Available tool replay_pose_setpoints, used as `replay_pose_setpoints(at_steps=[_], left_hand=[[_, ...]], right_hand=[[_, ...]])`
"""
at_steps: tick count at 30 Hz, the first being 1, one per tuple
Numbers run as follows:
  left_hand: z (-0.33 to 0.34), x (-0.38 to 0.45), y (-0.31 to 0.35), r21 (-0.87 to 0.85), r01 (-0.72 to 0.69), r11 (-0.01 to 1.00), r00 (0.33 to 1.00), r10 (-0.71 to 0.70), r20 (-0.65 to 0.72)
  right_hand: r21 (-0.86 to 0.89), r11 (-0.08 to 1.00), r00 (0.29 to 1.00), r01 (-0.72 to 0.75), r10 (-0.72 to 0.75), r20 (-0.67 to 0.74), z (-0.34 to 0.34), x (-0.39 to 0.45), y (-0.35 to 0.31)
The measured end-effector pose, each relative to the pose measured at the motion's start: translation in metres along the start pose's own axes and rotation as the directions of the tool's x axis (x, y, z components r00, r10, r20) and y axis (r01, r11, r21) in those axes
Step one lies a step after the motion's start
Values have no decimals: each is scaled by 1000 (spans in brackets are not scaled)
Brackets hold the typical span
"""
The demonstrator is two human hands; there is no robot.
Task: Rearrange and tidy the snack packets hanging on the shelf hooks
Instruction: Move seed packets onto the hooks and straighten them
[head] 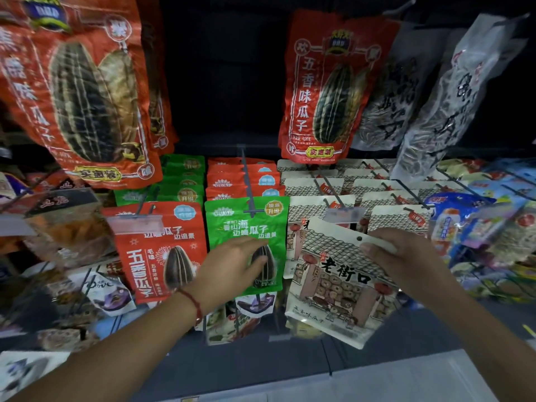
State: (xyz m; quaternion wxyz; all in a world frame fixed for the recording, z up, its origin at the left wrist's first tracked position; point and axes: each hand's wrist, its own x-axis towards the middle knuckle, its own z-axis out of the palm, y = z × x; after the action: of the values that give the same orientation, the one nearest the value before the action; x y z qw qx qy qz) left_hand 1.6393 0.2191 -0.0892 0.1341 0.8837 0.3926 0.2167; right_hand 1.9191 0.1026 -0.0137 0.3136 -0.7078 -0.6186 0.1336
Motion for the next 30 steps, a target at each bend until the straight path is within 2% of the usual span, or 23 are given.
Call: replay_pose_setpoints(at_steps=[2,4,6,9,13,17,20,25,30], left_hand=[[-3,11,25,-244,80,966,993,-57,99],[0,26,43,-475,155,866,980,-75,183],[2,38,56,-580,205,789,971,-92,219],[5,52,68,-661,195,725,980,-123,154],[10,57,68,-672,199,713,976,-82,202],[22,51,77,-680,205,704,954,13,300],[36,46,86,-615,125,779,965,48,256],[60,44,95,-573,223,789,951,-47,305],[72,54,118,-545,245,802,947,-77,312]], right_hand=[[-19,999,999,32,-31,26,3,1,-3],[-21,998,998,55,-55,27,6,2,-4],[-25,998,998,54,-54,14,7,5,-2],[-14,999,999,31,-31,14,5,10,4],[-17,999,1000,27,-27,10,-1,5,10],[-130,991,998,23,-15,64,2,-5,20],[-148,988,997,41,-30,73,6,-9,32],[-197,976,993,97,-81,88,9,-13,57],[-146,985,993,92,-80,90,4,-14,94]])
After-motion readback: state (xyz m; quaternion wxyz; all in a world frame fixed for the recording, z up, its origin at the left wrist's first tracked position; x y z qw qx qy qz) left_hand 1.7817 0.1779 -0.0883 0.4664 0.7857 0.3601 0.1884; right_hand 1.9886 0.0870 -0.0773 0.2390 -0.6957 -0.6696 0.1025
